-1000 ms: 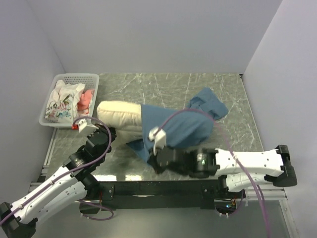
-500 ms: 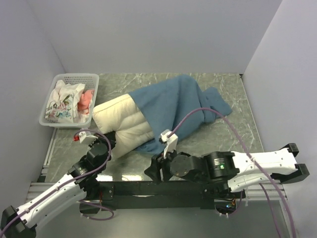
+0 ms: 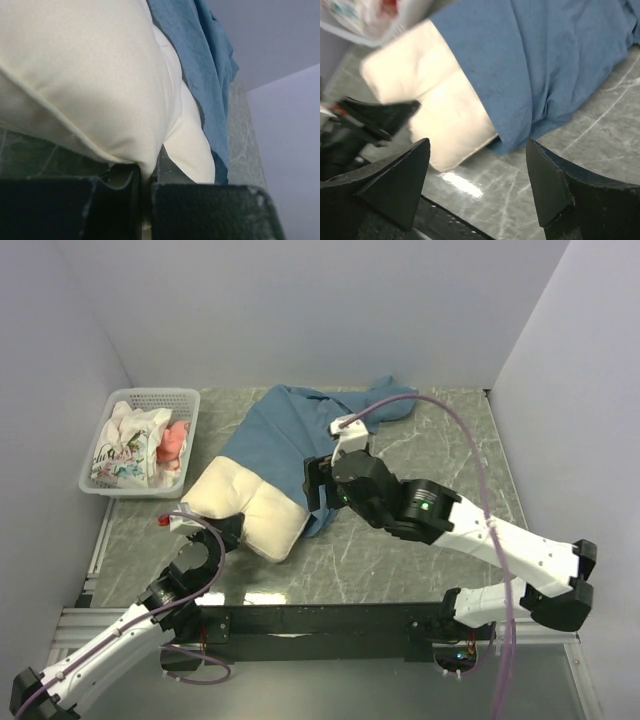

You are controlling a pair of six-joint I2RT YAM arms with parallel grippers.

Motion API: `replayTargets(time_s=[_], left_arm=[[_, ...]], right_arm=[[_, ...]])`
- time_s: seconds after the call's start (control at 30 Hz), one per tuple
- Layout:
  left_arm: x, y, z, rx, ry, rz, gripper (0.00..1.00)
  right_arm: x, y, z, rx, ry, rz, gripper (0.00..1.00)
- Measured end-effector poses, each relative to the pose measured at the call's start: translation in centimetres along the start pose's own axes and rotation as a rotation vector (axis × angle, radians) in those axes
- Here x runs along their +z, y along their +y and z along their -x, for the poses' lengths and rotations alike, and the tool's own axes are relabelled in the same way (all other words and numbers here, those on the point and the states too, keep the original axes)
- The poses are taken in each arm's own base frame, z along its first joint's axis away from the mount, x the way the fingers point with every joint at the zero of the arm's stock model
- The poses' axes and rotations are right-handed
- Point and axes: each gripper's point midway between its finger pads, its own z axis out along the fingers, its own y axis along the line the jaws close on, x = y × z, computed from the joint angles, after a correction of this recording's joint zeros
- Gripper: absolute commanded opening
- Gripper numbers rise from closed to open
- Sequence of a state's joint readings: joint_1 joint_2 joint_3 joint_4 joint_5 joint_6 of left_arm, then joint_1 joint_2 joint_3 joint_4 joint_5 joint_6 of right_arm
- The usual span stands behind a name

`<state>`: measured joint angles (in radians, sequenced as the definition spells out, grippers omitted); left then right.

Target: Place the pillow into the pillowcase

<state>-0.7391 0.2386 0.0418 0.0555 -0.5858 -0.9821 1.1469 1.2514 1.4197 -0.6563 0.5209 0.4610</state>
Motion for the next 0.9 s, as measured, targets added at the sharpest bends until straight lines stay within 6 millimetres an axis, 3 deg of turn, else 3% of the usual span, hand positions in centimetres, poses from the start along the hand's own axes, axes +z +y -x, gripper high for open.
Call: replayTargets(time_s=[0.2,0.33,0.47,0.53,0.57,0.67,0.7,0.77,0.9], left_arm=[[0.2,-0.6,-0.9,0.039,0.059,-0.005,0.01],[0.2,-0.7,-1.4,0.048,0.088,-0.006,0.01],[0.1,-2.5,-0.5,0.052,0.094,-0.028,0.01],[0.1,-3.4,0.1,0.067,0.093,-0.039,0.01],[0.0,-3.7,0.3,0.076,0.094,-0.041,0.01],[0.1,-4.7,1.0,0.109,0.099,-0.040,0.01],[0.1,-5.3,1.3,0.122,0.105,-0.045,0.01],[0.1,-7.0,2.2,0.134,0.104,-0.072,0.01],[0.1,-10.9,4.7,0.154,0.083,-0.126,0.01]], right_arm=[[6.5,-2.0,-5.8,-0.114,0.157,-0.012,0.85],[12.1,-0.9,-9.7,-0.223,0.277,-0.001,0.88],[16.2,-0.3,-11.7,-0.272,0.347,0.011,0.87],[18.0,-0.7,-12.0,-0.269,0.366,0.006,0.81],[18.7,-1.1,-11.9,-0.265,0.374,0.001,0.77],[20.3,-2.3,-10.3,-0.241,0.374,-0.021,0.41],[20.6,-2.5,-9.2,-0.233,0.363,-0.031,0.23],[20.9,-2.8,-6.6,-0.213,0.327,-0.054,0.05],[19.5,-1.0,-0.3,-0.158,0.236,-0.029,0.00]])
